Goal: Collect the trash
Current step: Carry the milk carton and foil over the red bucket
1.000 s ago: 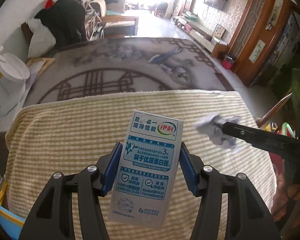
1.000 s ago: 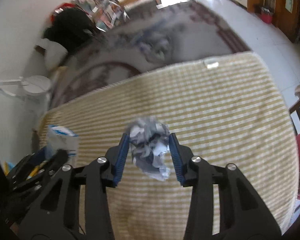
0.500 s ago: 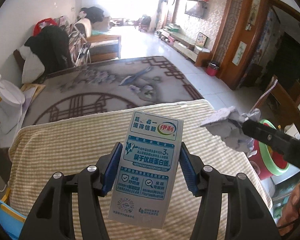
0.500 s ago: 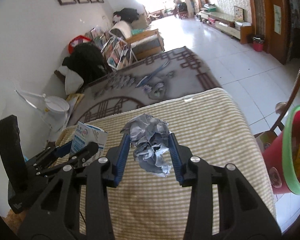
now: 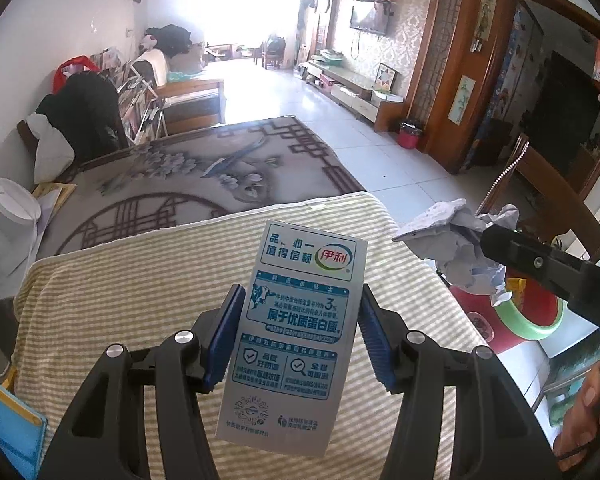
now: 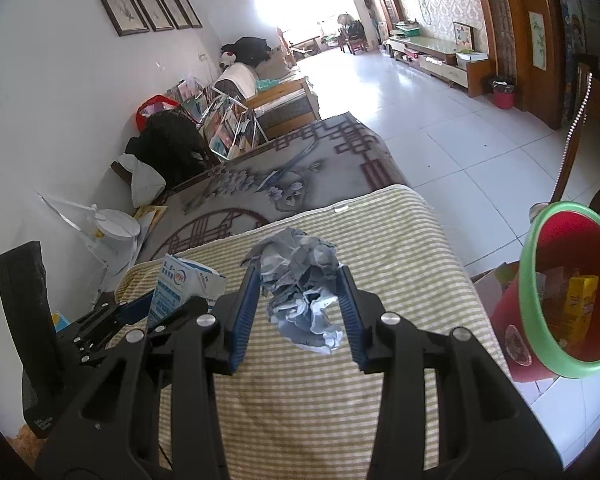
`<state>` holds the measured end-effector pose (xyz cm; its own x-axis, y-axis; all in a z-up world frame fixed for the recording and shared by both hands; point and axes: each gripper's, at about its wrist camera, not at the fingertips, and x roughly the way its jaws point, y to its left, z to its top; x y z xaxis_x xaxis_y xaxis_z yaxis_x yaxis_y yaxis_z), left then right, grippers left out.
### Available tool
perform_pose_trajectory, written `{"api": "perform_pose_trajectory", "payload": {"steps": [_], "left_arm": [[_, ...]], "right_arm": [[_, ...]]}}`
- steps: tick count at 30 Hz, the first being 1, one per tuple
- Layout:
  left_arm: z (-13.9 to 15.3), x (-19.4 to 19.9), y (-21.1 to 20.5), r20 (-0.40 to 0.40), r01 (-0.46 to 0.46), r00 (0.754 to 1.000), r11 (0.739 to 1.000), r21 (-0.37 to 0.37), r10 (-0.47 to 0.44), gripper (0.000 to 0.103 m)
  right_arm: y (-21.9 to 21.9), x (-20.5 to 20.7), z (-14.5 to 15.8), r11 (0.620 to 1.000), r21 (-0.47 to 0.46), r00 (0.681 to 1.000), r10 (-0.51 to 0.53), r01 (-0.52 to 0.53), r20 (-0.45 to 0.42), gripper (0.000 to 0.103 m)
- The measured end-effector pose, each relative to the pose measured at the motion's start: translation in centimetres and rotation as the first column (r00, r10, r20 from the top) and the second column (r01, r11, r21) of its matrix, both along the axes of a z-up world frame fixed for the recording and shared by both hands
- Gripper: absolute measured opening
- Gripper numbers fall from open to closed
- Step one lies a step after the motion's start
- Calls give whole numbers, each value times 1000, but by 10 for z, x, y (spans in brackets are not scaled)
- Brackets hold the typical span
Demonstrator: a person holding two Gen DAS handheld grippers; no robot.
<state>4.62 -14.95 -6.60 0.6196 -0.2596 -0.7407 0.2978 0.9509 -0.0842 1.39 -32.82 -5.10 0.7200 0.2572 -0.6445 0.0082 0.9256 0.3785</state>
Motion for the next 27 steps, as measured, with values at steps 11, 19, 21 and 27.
{"api": "perform_pose_trajectory", "payload": {"steps": [11,19,21,27], "left_arm": [[8,-22,-36,12,-24,1000,1000,9,24,54],[12,-31,-57,25,-46,999,999,17,46,54],[12,-31,-63,27,-49,998,999,19,49,54],[15,-34,-79,37,-51,998,998,28,50,54]], "right_arm": [[-40,-14,2,1000,16,1000,18,-18,8,39],[-65,-21,4,999,25,999,32,-33,20,39],[-69,-21,5,999,27,999,33,-34,23,39],[-81,-23,7,999,35,999,31,-32,28,39]]}}
